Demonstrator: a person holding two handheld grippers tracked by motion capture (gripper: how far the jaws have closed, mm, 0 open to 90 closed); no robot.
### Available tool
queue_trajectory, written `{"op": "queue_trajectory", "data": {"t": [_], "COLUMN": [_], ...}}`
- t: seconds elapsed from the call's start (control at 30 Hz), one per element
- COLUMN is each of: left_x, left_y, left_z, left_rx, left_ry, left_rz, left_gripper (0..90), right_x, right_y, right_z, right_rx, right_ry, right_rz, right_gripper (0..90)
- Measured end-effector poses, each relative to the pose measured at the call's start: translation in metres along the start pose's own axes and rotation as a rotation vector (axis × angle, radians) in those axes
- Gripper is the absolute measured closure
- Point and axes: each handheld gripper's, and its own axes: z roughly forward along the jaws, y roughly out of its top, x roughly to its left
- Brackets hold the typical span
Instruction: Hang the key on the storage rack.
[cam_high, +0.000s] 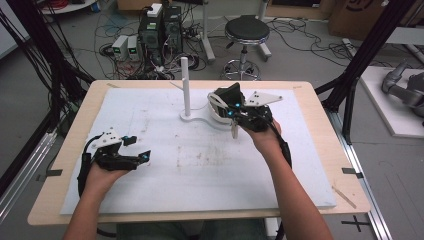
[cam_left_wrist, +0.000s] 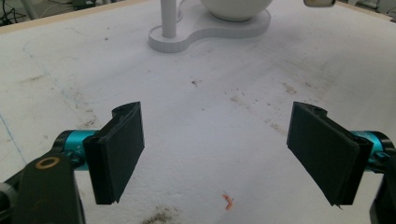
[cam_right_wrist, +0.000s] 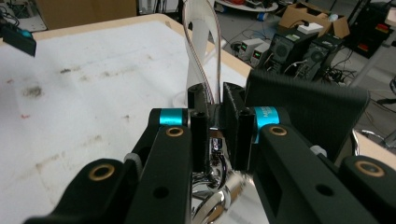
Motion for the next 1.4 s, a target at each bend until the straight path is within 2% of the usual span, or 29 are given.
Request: {"op": "queue_trajectory", "data": {"t": [0.07,0.23,0.3,0.4,0.83,1.07,1.4], "left_x": [-0.001,-0.004,-0.005,-0.007,-0.006,-0.005,-0.005], "left_y": [-0.001,-0.002,-0.002,-0.003,-0.009,-0.011,-0.011], "left_z": [-0.002,-0.01,-0.013,-0.015,-0.027,-0.029,-0.027], "left_rx": [0.0,-0.008,-0.016,-0.013,-0.012,-0.014,-0.006], "left_ry": [0.003,0.013,0.012,0.014,0.031,0.035,0.032], "left_rz": [0.001,-0.003,0.0,0.002,-0.002,-0.007,-0.009], "left_gripper": [19.0,19.0,19.0,19.0,19.0,19.0,19.0], "right_x": [0.0,0.002,0.003,0.007,0.015,0.019,0.018], "right_y": [0.011,0.027,0.036,0.046,0.08,0.081,0.079], "right_z": [0.004,0.011,0.017,0.024,0.05,0.063,0.075], "right_rx": [-0.009,-0.025,-0.048,-0.066,-0.07,-0.035,-0.015], "right_ry": [0.002,0.007,0.014,0.02,0.02,0.01,0.001], "right_rz": [-0.007,-0.016,-0.038,-0.038,-0.09,-0.1,-0.115], "right_gripper": [82.4,82.4,82.4,82.4,82.4,82.4,82.4]}}
